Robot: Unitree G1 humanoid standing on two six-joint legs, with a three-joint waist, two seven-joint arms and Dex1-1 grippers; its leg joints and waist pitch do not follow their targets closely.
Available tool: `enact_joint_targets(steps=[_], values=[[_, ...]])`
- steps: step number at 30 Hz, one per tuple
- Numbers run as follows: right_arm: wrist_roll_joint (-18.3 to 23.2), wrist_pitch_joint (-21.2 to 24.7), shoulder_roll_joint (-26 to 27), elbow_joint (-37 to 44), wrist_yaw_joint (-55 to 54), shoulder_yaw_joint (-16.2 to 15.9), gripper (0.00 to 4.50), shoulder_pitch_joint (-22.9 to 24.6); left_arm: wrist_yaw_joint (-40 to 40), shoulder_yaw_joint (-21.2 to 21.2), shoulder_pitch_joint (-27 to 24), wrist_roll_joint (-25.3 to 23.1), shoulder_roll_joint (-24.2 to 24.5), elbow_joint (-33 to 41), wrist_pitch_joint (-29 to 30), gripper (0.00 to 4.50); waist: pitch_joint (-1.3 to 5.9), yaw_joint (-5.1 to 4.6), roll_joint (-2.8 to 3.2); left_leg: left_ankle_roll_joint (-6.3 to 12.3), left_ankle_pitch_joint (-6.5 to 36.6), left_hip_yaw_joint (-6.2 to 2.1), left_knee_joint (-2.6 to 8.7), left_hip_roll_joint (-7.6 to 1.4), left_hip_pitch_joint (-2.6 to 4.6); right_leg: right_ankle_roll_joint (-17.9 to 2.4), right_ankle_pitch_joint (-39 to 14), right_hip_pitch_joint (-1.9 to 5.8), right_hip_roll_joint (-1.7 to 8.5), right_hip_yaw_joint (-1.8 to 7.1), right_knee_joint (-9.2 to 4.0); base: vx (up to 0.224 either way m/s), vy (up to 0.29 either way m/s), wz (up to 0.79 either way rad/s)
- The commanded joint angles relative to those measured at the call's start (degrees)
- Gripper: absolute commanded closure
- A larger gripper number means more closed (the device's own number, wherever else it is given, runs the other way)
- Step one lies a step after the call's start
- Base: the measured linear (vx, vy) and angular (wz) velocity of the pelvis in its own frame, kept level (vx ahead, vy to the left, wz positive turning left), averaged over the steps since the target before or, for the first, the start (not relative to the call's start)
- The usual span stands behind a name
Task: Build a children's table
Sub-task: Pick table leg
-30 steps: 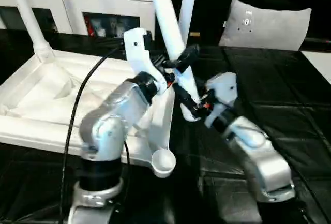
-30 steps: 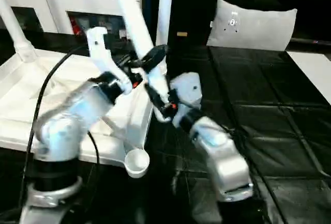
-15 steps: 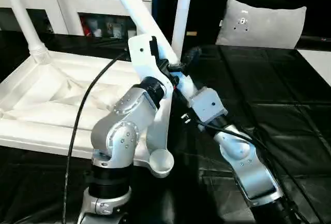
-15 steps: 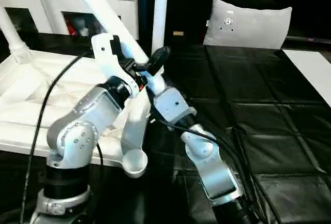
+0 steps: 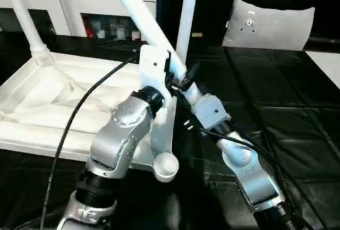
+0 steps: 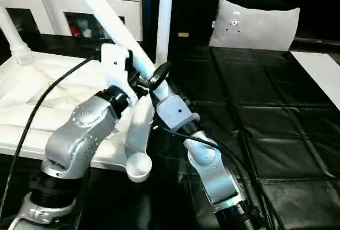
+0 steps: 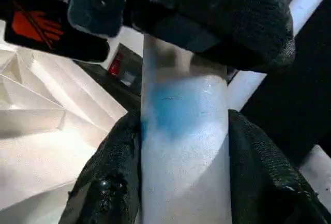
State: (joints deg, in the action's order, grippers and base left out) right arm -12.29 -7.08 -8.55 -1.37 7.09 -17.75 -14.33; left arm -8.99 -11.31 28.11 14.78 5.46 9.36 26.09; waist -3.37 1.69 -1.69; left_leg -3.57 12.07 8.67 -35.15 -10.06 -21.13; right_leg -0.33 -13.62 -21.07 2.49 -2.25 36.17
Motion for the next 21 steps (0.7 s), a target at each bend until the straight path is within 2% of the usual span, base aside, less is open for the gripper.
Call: enact_joint_targets(steps=[1,10,13,15,18,21], values=[[0.0,-1.4,-0.3,0.3,-0.1,1.5,2.6,-0.7,-0.4,-0.2,-0.9,-2.2,1.2,-1.1,-0.6,1.24,3.59,-0.34,0.72,-1.04,4.2,-0.61,4.08,-2.8,0.56,-10.0,8.4,2.78,4.47,3.07,-3.22,0.0,0.0,0.0],[0.1,-2.0,-0.3,-0.4,0.1,1.8,2.6,-1.0,-1.2,-2.2,-1.7,-5.3,1.9,-1.6,-3.4,1.59,3.51,-0.32,0.75,-1.33,6.0,-0.56,4.2,-2.84,0.59,-10.0,5.5,2.61,4.53,3.13,-3.48,0.0,0.0,0.0],[0.1,-2.0,-0.3,-0.4,0.0,1.8,2.6,-1.0,-1.5,-2.3,-2.0,-4.8,1.6,-1.6,-3.4,1.69,3.53,-0.31,0.74,-1.37,6.2,-0.53,4.18,-2.79,0.59,-9.9,5.3,2.6,4.54,3.15,-3.5,0.0,0.0,0.0],[0.1,-2.0,-0.3,-0.5,0.0,1.9,2.6,-0.9,-0.7,-0.2,-2.5,-1.8,-1.1,-1.3,-2.6,1.76,3.49,-0.32,0.66,-1.39,6.5,-0.5,4.17,-2.79,0.55,-9.9,4.6,2.6,4.53,3.16,-3.58,0.0,0.0,0.0],[0.4,-1.8,-0.1,-0.6,-0.1,2.1,2.6,-1.0,0.9,4.4,-3.0,6.0,-6.4,-0.4,0.7,1.88,3.44,-0.35,0.48,-1.23,6.8,-0.41,4.11,-2.68,0.48,-10.3,4.1,2.57,4.46,3.18,-3.66,0.0,0.0,0.0],[0.9,-1.5,0.1,-0.8,-0.2,2.4,2.6,-1.1,1.4,6.2,-3.2,10.4,-8.9,0.3,2.6,2.04,3.43,-0.31,0.37,-0.9,7.2,-0.42,4.1,-2.67,0.42,-10.4,3.0,2.54,4.44,3.17,-3.73,0.0,0.0,0.0]])
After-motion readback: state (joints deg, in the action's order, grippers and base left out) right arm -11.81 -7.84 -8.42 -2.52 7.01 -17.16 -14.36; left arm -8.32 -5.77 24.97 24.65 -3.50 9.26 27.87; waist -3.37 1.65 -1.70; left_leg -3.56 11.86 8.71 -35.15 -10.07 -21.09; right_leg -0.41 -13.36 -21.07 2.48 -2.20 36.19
